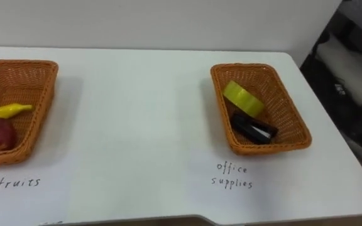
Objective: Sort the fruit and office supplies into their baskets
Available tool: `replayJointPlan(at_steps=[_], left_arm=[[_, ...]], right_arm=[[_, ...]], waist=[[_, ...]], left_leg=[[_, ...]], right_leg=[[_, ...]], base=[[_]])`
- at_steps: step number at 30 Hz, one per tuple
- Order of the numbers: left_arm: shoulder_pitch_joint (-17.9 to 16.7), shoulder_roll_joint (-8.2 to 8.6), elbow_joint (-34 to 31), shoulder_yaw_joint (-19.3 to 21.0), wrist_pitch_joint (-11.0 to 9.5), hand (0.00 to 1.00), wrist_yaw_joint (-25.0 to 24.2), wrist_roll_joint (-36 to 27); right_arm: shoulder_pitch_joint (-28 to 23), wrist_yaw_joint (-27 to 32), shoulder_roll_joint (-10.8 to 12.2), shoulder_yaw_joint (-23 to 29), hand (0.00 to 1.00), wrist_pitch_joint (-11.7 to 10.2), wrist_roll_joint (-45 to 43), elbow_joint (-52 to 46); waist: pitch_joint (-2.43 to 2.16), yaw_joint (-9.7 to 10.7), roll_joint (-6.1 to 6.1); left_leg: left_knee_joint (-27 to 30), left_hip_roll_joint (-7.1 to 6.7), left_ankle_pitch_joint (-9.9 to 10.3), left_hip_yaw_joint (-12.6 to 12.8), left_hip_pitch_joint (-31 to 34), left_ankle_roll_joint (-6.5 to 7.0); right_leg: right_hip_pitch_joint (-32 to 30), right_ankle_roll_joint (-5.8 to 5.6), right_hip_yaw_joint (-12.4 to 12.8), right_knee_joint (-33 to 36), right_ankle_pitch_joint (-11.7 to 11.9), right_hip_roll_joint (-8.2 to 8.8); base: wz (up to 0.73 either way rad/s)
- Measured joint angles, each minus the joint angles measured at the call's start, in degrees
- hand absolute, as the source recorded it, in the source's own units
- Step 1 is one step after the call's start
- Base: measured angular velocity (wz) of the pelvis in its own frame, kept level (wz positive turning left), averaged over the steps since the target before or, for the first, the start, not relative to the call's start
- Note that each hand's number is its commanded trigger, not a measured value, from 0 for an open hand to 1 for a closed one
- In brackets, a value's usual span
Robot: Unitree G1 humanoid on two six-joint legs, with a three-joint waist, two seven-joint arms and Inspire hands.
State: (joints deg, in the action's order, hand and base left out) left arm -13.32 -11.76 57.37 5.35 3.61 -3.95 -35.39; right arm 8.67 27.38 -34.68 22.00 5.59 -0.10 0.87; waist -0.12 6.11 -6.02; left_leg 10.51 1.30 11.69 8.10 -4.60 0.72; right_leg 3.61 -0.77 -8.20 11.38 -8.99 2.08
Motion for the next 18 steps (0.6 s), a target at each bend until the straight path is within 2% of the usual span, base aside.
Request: replayJointPlan(at_steps=[3,5,6,8,10,11,13,18], left_arm=[[-0.3,0.12,0.1,0.2,0.0,0.00,0.0,0.0],[-0.9,0.38,-0.3,1.4,0.0,0.00,0.0,0.1],[-1.5,0.39,-0.6,2.1,-0.3,0.00,0.1,0.1],[-2.7,0.39,-0.6,2.9,-0.6,0.00,1.0,0.1],[-3.5,0.37,-1.1,3.0,-1.3,0.00,2.3,0.1],[-3.7,0.37,-1.3,3.0,-1.3,0.00,2.5,0.1],[-3.7,0.42,-1.3,2.9,-1.5,0.00,3.8,-0.2],[-3.9,0.91,-2.3,3.1,-2.1,0.00,5.4,-0.5]], right_arm=[[-4.7,1.6,2.4,2.7,0.00,0.0,5.1,0.0],[-6.3,2.7,3.8,6.0,0.00,0.0,8.5,0.0],[-7.0,4.1,4.7,8.0,0.00,-0.1,10.7,-0.1],[-8.6,6.4,5.4,10.1,0.00,-1.3,14.3,-0.1],[-12.2,8.7,6.6,11.8,0.00,-3.2,18.0,0.2],[-12.9,9.2,7.0,12.1,0.00,-3.4,18.9,0.4],[-15.6,11.1,8.3,12.3,0.00,-5.1,24.5,2.5],[-18.3,15.3,11.4,14.6,0.00,-6.8,33.0,11.1]], waist=[[-0.05,0.5,0.12],[-0.43,0.9,0.48],[-0.29,1.3,0.20],[-0.63,1.7,0.69],[-0.52,2.0,0.55],[-0.47,2.1,0.50],[-0.15,2.7,0.34],[-0.11,3.3,0.44]], left_leg=[[0.0,0.03,0.1,0.4,0.1,-0.07],[-0.1,0.04,0.1,0.7,0.3,-0.07],[-0.3,0.05,0.1,0.8,0.1,-0.07],[-0.6,0.11,0.1,1.1,-0.2,-0.08],[-0.8,0.15,0.1,1.1,-0.5,-0.09],[-0.9,0.16,0.1,1.1,-0.6,-0.11],[-1.0,0.19,0.4,1.0,-1.1,-0.16],[-0.6,0.04,0.7,1.1,-0.6,0.01]], right_leg=[[-0.2,0.08,0.3,-0.7,0.0,-0.16],[-0.6,0.09,0.6,-0.8,0.1,-0.19],[-0.5,0.10,0.6,-0.7,0.1,-0.21],[-0.4,0.10,0.7,-0.8,0.1,-0.28],[-0.2,0.09,0.6,-0.8,0.1,-0.33],[-0.1,0.10,0.7,-0.8,0.1,-0.36],[0.4,0.05,0.7,-0.9,0.0,-0.37],[0.2,-0.13,0.9,-1.7,-0.2,-0.23]], base=[[-0.11],[-0.06],[-0.04],[-0.02],[0.00],[0.00],[0.00],[-0.01]])
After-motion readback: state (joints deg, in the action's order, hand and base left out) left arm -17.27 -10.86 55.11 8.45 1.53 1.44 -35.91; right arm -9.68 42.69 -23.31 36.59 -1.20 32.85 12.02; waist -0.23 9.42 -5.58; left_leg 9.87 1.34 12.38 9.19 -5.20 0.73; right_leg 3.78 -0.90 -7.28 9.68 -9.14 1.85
